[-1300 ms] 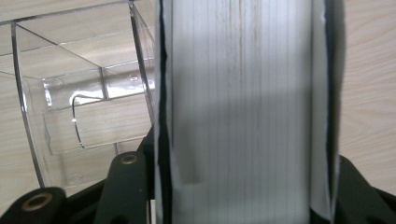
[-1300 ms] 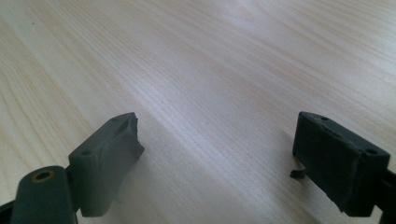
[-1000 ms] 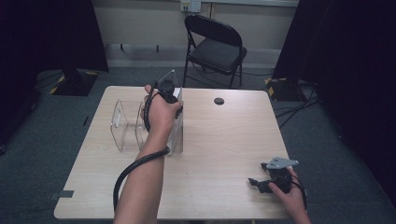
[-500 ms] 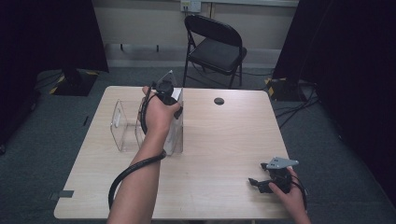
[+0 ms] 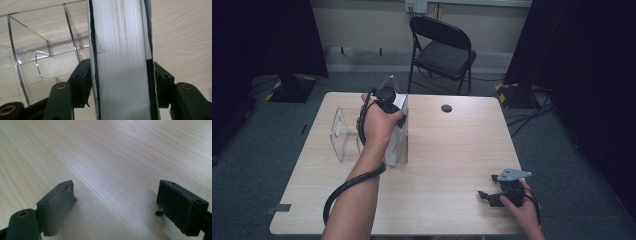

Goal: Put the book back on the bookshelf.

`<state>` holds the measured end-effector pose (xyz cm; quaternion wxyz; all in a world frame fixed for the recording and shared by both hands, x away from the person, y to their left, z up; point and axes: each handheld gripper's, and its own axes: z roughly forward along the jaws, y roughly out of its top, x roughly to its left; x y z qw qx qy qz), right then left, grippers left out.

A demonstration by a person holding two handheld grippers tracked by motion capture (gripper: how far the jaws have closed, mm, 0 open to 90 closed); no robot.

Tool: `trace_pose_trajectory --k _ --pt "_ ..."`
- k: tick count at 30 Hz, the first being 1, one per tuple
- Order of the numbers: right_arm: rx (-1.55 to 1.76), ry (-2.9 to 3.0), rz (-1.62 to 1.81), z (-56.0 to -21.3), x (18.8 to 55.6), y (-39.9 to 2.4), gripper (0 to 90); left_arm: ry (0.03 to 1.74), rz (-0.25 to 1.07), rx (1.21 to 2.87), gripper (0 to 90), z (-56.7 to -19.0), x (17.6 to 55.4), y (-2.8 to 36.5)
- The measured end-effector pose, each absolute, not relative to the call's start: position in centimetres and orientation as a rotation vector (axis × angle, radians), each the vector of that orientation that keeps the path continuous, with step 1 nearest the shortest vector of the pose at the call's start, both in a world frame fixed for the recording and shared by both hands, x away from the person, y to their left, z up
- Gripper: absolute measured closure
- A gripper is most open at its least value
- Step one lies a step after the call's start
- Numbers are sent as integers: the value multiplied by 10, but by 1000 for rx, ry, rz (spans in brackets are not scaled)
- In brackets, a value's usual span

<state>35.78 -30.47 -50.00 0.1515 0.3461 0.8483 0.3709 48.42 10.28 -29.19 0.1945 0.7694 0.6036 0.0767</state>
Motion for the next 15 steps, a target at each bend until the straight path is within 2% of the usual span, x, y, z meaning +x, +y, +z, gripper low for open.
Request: trace_pose_trajectory --k 15 --pt "996 2433 1066 -500 358 -305 135 1683 183 2141 400 -295 479 109"
